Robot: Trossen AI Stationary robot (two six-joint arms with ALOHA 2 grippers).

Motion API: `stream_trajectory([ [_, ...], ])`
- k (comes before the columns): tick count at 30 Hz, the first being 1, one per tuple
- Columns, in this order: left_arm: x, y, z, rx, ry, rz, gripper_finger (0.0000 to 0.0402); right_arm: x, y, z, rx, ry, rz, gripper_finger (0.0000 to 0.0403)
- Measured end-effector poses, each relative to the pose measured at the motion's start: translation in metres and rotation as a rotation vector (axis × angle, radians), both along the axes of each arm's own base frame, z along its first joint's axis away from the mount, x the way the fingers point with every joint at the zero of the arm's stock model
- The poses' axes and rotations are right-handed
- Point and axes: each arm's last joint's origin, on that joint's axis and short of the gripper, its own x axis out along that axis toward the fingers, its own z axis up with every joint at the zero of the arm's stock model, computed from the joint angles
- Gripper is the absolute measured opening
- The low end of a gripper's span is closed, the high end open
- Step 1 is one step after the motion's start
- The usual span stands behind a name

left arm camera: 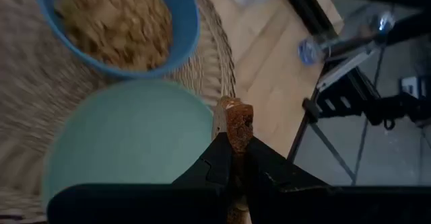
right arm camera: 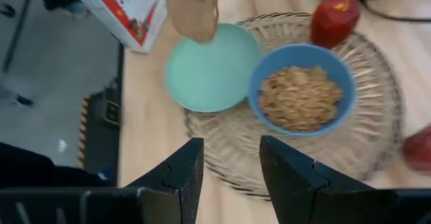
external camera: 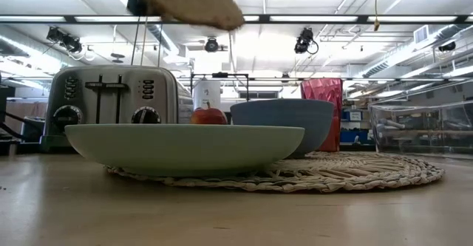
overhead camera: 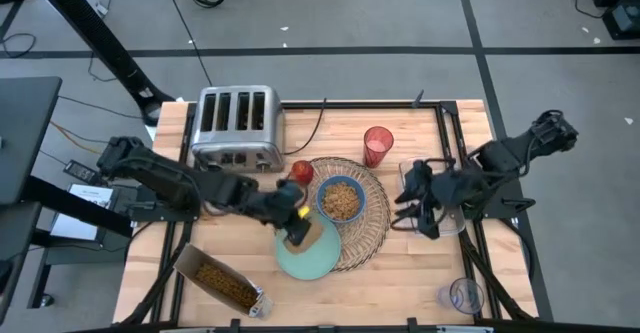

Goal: Arrange a breakfast setting
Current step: Put the bagel on the light blue plate

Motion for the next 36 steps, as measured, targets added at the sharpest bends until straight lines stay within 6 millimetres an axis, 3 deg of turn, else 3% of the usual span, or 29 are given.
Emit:
stream_trajectory([
  [5,-0.010,-0.016,-0.046,-0.052,-0.014,-0.020,0.0029,0.002,0.021,-0.008,0.086,0.052,-0.035,0.0153],
  [15,-0.016,-0.026,-0.104,-0.041,-0.076,-0.029,0.0029,0.024,0.043,-0.022,0.113,0.068,-0.046,0.0153],
  [20,-0.007,-0.022,-0.118,-0.016,-0.069,-0.014,0.0029,0.033,0.048,-0.022,0.108,0.012,-0.022,0.0153],
  [30,-0.002,-0.004,-0.121,0.043,-0.050,0.009,0.0029,0.034,0.049,-0.017,0.143,-0.028,-0.010,0.0153],
  [36,-0.004,-0.004,-0.123,0.051,-0.026,0.006,0.0041,0.035,0.051,-0.019,0.154,-0.011,0.014,0.0154],
])
